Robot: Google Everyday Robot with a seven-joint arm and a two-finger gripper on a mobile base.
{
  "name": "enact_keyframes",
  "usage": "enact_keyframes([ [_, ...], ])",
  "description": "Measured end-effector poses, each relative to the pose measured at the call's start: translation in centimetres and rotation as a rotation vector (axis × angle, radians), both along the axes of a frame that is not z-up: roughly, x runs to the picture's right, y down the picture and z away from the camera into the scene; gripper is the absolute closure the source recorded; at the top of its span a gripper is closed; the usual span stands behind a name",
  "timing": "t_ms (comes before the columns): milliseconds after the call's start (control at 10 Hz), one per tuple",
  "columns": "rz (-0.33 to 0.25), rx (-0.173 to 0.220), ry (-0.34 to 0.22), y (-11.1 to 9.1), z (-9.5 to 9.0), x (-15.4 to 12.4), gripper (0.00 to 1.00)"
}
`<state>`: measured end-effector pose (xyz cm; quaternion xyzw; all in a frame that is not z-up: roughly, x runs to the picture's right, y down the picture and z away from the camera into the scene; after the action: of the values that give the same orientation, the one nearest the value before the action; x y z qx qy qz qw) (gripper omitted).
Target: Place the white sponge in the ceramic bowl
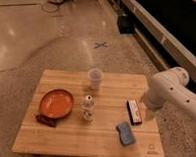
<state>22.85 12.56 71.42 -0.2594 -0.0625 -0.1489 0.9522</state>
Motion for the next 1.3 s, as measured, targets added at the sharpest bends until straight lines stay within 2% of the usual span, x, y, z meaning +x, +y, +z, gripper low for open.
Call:
enact_keyframes([
  [300,-0.182,0.018,-0.209,2.5,1.2,-3.6,0.35],
  [600,-0.342,0.018,-0.373,5.8,2.2,-4.9,0.35],
  [800,-0.453,0.02,-0.441,7.6,3.1,-4.8,0.35],
  [1100,-0.582,0.031,-0.5,8.3,4.2,-4.3,0.35],
  [1200,-0.666,0.04,-0.535,8.5,4.6,-4.3,0.35],
  [1300,-0.719,0.043,-0.558,8.7,4.8,-4.4,0.35],
])
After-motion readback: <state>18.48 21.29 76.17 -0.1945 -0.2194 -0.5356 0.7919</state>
